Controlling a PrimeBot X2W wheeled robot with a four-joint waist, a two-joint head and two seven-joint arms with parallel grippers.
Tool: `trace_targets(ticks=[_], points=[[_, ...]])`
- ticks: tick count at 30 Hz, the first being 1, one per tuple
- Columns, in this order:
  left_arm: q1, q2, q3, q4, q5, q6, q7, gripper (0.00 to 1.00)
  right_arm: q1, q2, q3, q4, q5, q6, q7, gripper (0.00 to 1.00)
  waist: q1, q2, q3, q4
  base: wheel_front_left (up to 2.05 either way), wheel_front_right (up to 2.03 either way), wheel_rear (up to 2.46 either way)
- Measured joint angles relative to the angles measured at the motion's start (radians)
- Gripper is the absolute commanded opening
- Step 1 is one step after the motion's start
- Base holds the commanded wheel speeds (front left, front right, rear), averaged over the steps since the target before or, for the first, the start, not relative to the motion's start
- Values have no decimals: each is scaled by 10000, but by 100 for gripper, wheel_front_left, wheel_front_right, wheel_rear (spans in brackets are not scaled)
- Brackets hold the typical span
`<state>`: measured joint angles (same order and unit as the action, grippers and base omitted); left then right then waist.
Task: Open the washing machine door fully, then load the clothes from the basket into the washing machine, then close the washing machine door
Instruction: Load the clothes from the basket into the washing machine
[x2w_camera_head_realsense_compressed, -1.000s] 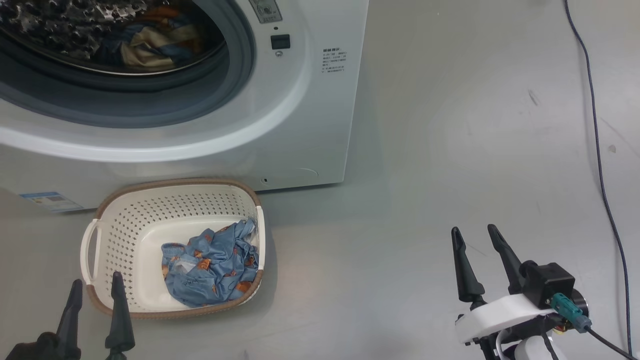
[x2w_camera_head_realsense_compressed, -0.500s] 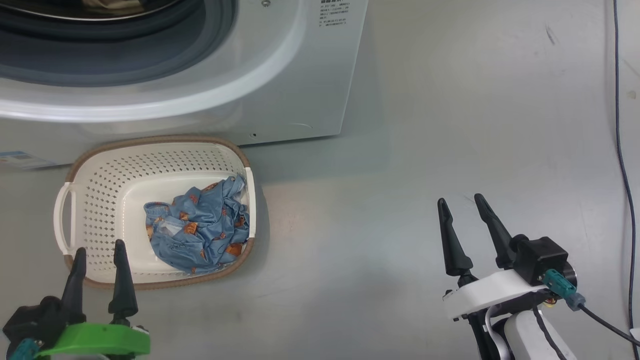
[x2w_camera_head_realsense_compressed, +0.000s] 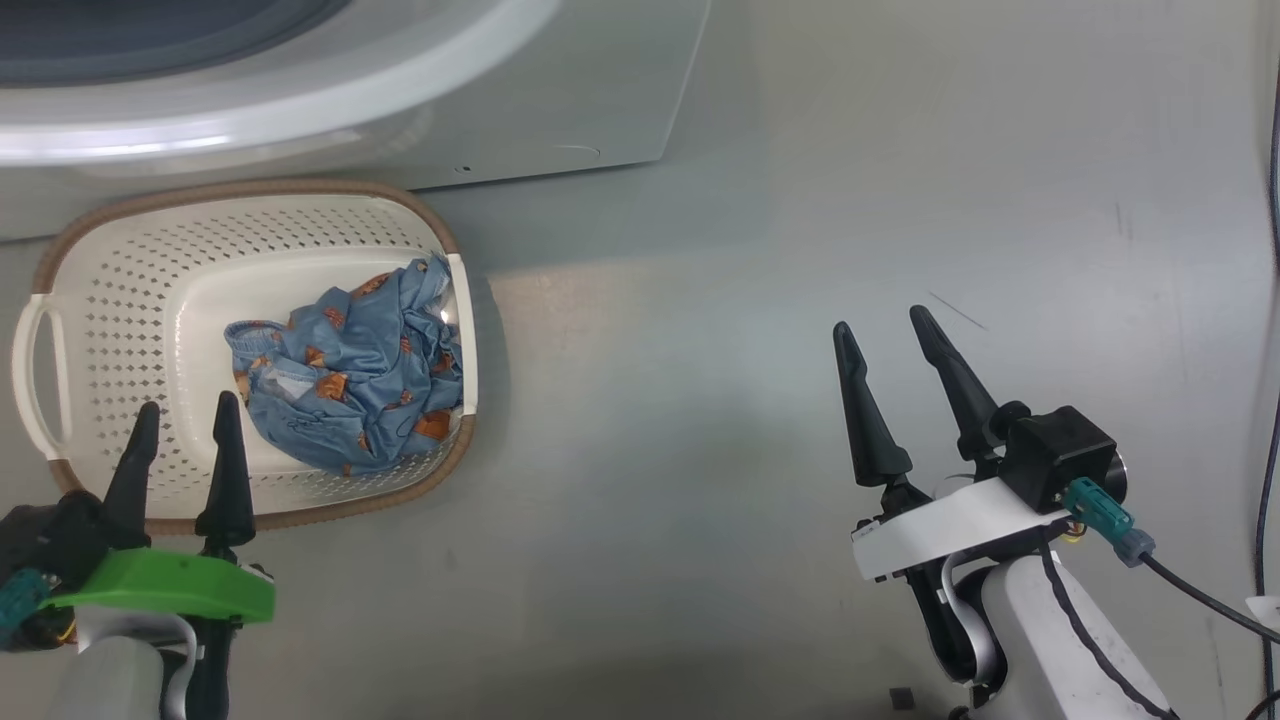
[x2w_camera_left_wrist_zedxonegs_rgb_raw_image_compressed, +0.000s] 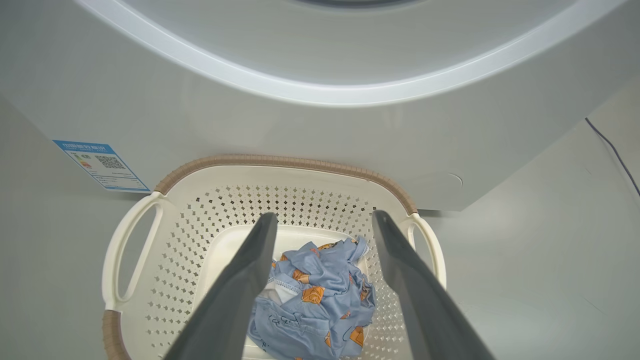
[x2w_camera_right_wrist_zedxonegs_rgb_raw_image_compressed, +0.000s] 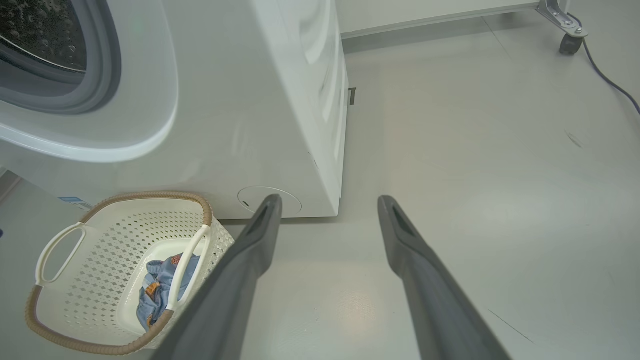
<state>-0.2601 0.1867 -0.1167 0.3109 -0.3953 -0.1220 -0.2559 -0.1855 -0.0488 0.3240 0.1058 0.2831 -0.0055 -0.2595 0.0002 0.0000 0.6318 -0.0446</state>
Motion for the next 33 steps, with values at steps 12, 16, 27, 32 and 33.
trace_targets(ticks=[12,16,27,32,33], points=[[-1377,865,-872,1101,-685,0,318,100,-293,-12,320,-94,2,-334,0,100,0,0,1288,-410,0,0,0],[-1738,1070,-1283,1406,-1151,0,717,100,-435,-12,412,-157,29,-414,0,100,0,0,1704,-585,0,0,0],[-2790,1795,-1910,2034,-2006,0,1607,100,-736,-10,663,-405,180,-577,0,100,0,0,2740,-1128,0,0,0],[-3208,2098,-2345,2240,-2393,0,2155,100,-868,-8,754,-539,290,-671,0,100,-1,0,3119,-1320,0,0,0],[-3306,2190,-2429,2270,-2393,0,2236,100,-883,-6,777,-556,337,-671,0,100,-1,0,3188,-1349,0,0,0]])
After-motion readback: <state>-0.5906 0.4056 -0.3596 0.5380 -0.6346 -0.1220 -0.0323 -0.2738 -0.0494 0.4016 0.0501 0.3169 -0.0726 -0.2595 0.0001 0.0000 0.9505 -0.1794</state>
